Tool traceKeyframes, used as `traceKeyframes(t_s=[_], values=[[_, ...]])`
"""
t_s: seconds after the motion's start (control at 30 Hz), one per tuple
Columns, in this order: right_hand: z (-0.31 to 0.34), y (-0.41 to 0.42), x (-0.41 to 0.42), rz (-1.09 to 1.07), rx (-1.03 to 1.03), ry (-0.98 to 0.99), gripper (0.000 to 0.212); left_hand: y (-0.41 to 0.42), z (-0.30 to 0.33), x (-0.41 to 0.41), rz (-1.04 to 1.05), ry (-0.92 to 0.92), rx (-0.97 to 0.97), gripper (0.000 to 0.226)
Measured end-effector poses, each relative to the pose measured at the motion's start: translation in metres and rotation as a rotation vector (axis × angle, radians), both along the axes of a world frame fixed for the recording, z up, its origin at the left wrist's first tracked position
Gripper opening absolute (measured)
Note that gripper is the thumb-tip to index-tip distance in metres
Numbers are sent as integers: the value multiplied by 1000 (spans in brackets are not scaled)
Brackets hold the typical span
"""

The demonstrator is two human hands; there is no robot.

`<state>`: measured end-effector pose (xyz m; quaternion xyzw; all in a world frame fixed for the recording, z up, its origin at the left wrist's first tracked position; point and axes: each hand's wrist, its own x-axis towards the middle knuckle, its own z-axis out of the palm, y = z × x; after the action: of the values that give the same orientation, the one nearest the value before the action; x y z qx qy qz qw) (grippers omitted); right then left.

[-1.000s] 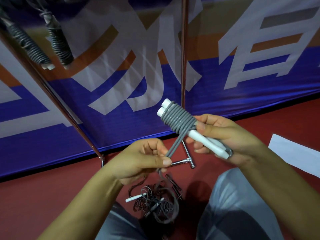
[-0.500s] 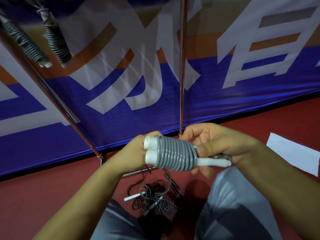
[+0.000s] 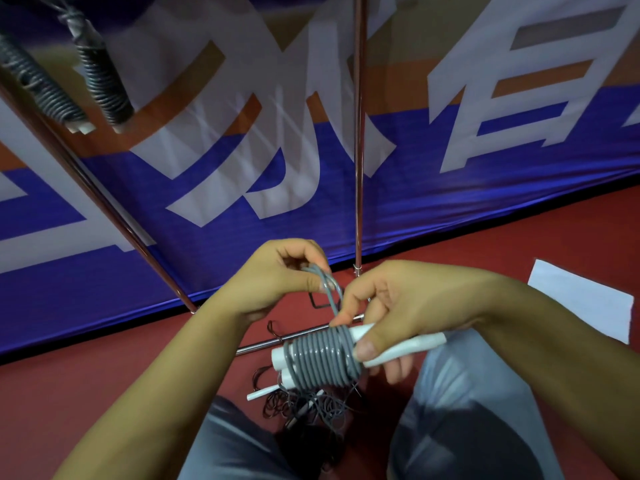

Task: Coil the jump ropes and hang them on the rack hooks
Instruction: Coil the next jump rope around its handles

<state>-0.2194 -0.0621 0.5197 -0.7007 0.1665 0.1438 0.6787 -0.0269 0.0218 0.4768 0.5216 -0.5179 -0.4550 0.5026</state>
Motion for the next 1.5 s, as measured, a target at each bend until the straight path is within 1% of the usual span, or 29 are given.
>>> traceKeyframes(t_s=[0.1,0.2,0.27,0.33,0.4,0.47,0.53,0.57,0.63,0.67,0.73,0.8,0.87,0.93,0.97,1.07,1.2,1.27,1.5], values=[[-5,2,2,-89,-61,7,22,4,13,-11,143,-16,2,23],[-14,-1,4,-234,-182,5,23,11,25,-25,276,-109,31,23],[-20,0,8,-309,-272,-7,24,15,31,-29,340,-195,67,18],[-25,2,13,-369,-317,-34,24,17,35,-33,386,-346,90,15],[-28,3,16,-467,-333,-70,25,22,38,-38,406,-572,69,21],[-29,3,18,-529,-389,-95,26,26,43,-42,407,-815,7,17],[-27,3,20,-482,-518,-84,24,27,46,-36,421,-1027,-60,14],[-24,2,19,-416,-619,-56,24,26,48,-30,418,-1100,-62,13],[-17,1,18,-237,-873,37,28,22,51,-20,356,-1175,2,10],[-12,1,19,-156,-991,76,26,21,51,-19,311,-1192,37,9],[-8,-2,21,-90,-1149,101,22,20,49,-23,240,-1199,79,8],[-12,-6,23,-146,-1196,71,25,19,44,-28,211,-1145,142,14],[-18,-9,23,-290,-1138,2,32,18,36,-31,230,-1021,215,24],[-24,-7,23,-436,-1044,-71,33,17,25,-37,292,-906,230,36],[-28,-5,23,-493,-993,-105,33,17,19,-40,339,-857,206,40],[-38,-1,24,-611,-837,-181,32,18,6,-49,482,-767,106,42],[-41,-1,24,-649,-705,-223,26,19,3,-48,551,-697,59,39],[-40,0,24,-660,-673,-240,27,18,7,-48,562,-682,45,38],[-41,4,24,-677,-611,-263,25,9,8,-53,597,-762,20,37]])
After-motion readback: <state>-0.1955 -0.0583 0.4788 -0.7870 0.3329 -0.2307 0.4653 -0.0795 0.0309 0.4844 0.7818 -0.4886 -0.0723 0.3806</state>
